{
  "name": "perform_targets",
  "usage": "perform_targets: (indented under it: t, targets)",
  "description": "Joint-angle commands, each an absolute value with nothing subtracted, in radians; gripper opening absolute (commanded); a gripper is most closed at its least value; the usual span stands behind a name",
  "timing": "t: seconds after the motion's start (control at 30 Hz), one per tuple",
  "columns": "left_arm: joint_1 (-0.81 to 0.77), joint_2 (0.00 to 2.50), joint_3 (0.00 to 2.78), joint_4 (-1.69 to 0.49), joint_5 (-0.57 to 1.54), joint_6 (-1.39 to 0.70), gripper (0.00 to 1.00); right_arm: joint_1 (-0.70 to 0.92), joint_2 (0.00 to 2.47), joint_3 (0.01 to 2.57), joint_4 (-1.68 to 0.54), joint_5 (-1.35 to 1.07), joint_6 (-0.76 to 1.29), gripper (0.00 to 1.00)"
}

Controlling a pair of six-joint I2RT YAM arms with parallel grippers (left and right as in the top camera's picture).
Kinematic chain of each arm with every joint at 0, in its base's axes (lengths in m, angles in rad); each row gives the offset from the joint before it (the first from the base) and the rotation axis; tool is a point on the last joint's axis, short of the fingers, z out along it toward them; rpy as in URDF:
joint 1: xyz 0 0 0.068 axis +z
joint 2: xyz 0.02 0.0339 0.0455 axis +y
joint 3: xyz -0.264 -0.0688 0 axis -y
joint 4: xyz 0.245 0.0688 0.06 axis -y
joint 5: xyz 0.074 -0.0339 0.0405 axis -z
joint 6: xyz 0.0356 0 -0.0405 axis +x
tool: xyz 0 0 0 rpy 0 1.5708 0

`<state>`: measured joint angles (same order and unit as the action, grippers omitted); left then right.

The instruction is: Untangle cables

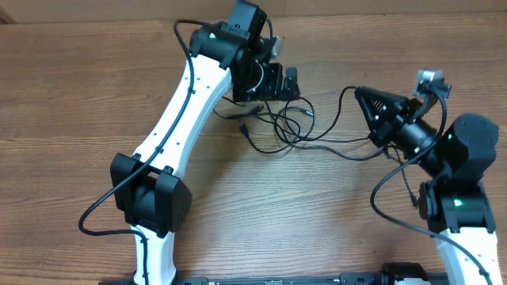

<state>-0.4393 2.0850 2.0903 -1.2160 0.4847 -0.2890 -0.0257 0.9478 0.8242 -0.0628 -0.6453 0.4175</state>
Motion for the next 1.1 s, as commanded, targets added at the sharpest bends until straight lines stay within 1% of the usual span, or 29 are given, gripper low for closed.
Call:
perform_targets:
  t: [0.0, 0.13, 0.27, 0.3, 0.47, 0.6, 0.77, 0.87, 1.0, 1.07]
  targets:
    - [-0.448, 2.057, 2.051, -1.183, 0.694, -0.157, 1.00, -0.023, 0.976, 0.901, -0.072, -0.619, 0.410, 0.04]
    - [-0.454, 2.057, 2.020, -1.113, 0.783, -0.178, 1.00, -0.023, 0.984, 0.950, -0.077, -0.619, 0.401, 0.05]
    - [-0.473, 2.057, 1.989, -1.062, 0.776, -0.334, 1.00, -0.023, 0.984, 0.989, -0.088, -0.619, 0.387, 0.05]
    - [-0.479, 2.057, 1.978, -1.052, 0.775, -0.393, 1.00, -0.023, 0.984, 0.994, -0.090, -0.619, 0.387, 0.05]
    - [-0.517, 2.057, 1.921, -1.058, 0.803, -0.832, 0.99, -0.023, 0.984, 1.006, -0.098, -0.619, 0.338, 0.05]
    - [-0.559, 2.057, 1.878, -1.007, 0.803, -1.034, 1.00, -0.023, 0.984, 1.006, -0.109, -0.619, 0.338, 0.05]
    - [-0.599, 2.057, 1.865, -0.968, 0.712, -1.208, 0.99, -0.023, 0.984, 1.007, -0.115, -0.619, 0.304, 0.05]
    - [-0.619, 2.057, 1.864, -0.971, 0.704, -1.303, 0.93, -0.023, 0.982, 1.016, -0.115, -0.618, 0.304, 0.05]
    - [-0.641, 2.057, 1.856, -0.970, 0.669, -1.397, 0.94, -0.023, 0.982, 1.027, -0.116, -0.613, 0.279, 0.05]
    - [-0.647, 2.057, 1.853, -0.970, 0.638, -1.411, 0.95, -0.023, 0.982, 1.029, -0.116, -0.599, 0.279, 0.05]
